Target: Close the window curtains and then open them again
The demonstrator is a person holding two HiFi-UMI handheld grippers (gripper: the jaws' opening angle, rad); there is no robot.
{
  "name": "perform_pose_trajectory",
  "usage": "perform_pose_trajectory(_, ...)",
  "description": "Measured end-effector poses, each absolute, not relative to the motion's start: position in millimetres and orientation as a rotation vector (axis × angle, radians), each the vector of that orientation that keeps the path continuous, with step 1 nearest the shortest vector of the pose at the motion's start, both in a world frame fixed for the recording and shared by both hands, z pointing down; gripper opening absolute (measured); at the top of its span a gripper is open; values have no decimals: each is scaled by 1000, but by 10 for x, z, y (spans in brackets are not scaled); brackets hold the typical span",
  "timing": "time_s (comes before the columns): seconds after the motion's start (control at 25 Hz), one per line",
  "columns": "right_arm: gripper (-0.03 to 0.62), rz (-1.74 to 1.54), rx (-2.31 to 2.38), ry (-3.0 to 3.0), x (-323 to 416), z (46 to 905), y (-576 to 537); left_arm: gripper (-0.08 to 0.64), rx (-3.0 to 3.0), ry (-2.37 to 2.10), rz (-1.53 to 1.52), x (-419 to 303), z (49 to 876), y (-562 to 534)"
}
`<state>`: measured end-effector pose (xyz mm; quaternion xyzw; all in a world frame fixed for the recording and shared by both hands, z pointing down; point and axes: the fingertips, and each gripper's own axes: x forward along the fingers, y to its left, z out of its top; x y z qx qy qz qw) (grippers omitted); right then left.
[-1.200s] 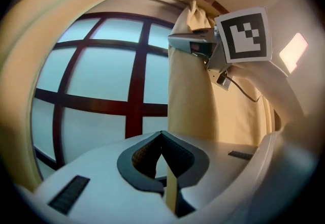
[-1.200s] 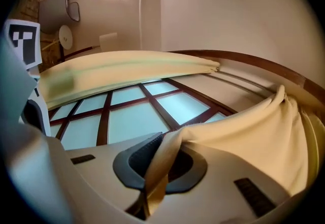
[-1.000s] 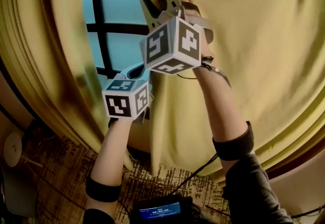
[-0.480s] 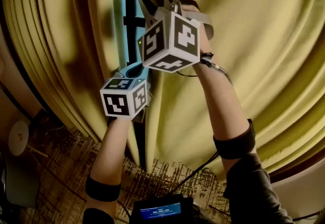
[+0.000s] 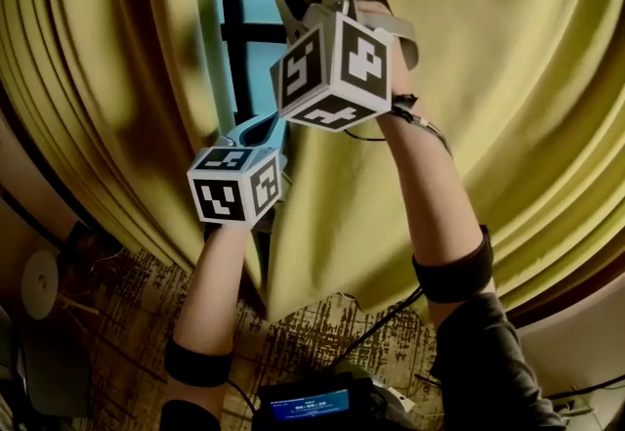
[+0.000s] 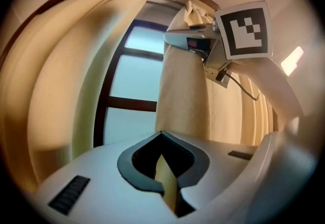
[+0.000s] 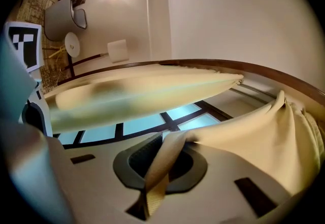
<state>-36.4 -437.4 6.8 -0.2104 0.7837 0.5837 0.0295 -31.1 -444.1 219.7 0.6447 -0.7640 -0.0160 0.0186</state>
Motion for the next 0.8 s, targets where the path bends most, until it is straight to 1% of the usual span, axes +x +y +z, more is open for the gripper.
perform_pose_trajectory(0.24, 26, 1762, -643, 2431, -312, 132, -4596, -11, 1984, -2367, -53, -231, 2258, -4642)
perform_pose_trajectory(0.4, 26, 1740, -629, 2413, -207, 112, -4550, -11, 1967, -2382, -18, -143, 2301, -4617)
perform_pose_trajectory(0.8, 26, 1664, -604, 2394, -136, 107, -4513, -11, 1880, -2439, 17, -200, 2388, -4541)
